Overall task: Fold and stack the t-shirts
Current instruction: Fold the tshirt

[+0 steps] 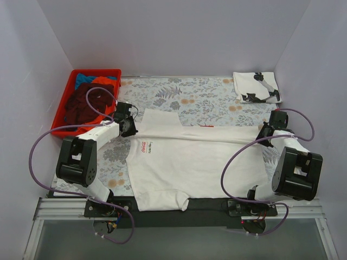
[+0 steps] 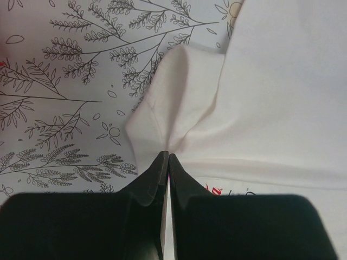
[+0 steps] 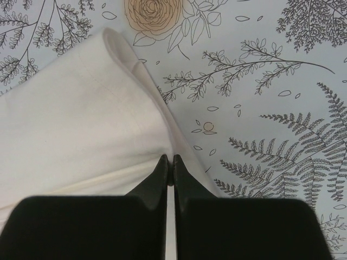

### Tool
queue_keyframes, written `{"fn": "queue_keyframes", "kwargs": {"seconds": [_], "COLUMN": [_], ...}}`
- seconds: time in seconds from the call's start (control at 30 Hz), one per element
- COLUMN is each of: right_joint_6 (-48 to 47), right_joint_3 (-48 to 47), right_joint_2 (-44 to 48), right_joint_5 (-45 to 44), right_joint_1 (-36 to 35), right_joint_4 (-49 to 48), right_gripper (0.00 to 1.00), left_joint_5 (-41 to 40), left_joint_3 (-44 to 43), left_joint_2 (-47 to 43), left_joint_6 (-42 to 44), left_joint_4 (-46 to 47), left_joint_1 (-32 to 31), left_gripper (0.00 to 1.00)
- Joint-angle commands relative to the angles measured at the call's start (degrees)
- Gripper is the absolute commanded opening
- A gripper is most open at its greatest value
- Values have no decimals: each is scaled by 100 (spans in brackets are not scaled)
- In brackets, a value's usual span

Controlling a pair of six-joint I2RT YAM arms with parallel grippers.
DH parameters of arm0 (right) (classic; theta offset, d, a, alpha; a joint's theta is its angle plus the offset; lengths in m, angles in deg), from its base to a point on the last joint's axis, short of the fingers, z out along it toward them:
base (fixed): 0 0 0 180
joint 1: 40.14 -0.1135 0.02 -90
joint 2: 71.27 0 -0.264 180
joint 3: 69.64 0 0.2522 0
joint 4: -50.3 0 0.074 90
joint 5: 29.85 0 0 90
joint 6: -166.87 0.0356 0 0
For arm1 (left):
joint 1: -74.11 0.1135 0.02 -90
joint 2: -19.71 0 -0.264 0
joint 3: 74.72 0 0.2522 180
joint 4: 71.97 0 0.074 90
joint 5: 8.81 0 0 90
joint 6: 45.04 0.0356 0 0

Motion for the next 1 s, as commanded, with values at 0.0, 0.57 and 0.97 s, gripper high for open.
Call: {"fn": "queue_keyframes", "kwargs": {"seconds": [0.0, 0.57, 0.97], "right_joint_6": [-105, -149, 8], "right_joint_3": [-226, -322, -876], "right_joint_2": [274, -175, 616], "right_joint_5": [-224, -277, -104], "right_joint_1": [79, 79, -44], "right_joint_4": [79, 281, 642], "right_gripper": [1, 35, 64], "left_joint_5": [-510, -325, -361], "left_joint_3": [-227, -201, -657], "left_joint_2": [-152, -38, -293], "left_joint_6": [107, 46, -34], "left_joint_4": [-38, -170, -188], "left_joint_1": [33, 33, 33], "left_gripper": [0, 28, 63]}}
